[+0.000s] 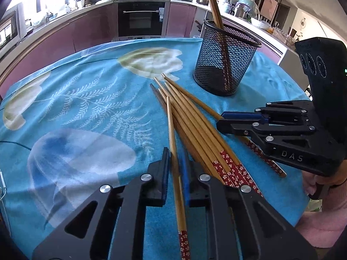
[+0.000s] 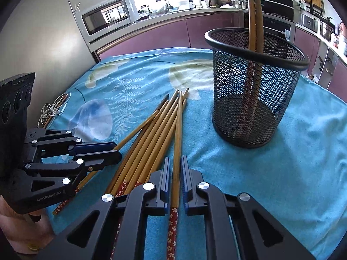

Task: Organize utensils
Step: 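Lift the chopstick upright and lower it into the mesh cup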

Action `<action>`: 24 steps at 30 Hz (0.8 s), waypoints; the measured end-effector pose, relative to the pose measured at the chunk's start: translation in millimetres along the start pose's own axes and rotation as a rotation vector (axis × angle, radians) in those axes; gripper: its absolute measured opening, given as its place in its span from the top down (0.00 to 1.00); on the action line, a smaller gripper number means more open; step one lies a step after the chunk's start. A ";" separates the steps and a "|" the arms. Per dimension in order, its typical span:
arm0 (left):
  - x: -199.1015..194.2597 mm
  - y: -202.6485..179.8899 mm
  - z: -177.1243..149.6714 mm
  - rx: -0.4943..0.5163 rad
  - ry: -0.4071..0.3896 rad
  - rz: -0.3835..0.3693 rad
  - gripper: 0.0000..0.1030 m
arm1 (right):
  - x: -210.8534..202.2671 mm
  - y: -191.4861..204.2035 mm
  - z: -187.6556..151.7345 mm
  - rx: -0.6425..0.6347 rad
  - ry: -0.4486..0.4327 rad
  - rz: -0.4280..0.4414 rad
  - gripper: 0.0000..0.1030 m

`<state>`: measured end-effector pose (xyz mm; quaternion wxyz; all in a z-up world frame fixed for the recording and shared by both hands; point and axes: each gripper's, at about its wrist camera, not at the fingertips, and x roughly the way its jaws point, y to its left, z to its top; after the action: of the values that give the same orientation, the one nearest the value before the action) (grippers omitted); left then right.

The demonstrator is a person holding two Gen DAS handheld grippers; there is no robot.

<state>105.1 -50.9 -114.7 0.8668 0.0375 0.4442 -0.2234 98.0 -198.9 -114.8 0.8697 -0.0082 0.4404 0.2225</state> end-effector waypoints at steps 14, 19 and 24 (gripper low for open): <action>-15.5 1.8 5.7 -0.026 -0.047 0.003 0.93 | -28.6 -2.1 -2.9 0.007 -0.082 0.045 0.94; -35.9 1.3 12.0 -0.027 -0.093 -0.037 0.93 | -47.7 -1.7 -1.3 -0.003 -0.138 0.062 0.94; -59.8 -2.1 19.6 -0.026 -0.157 -0.060 0.93 | -67.3 -6.9 1.5 0.010 -0.197 0.070 0.94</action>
<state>88.7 -36.8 -55.6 0.8923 -0.0048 0.3786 -0.2456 67.4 -230.3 -63.3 0.9005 0.0331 0.3539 0.2503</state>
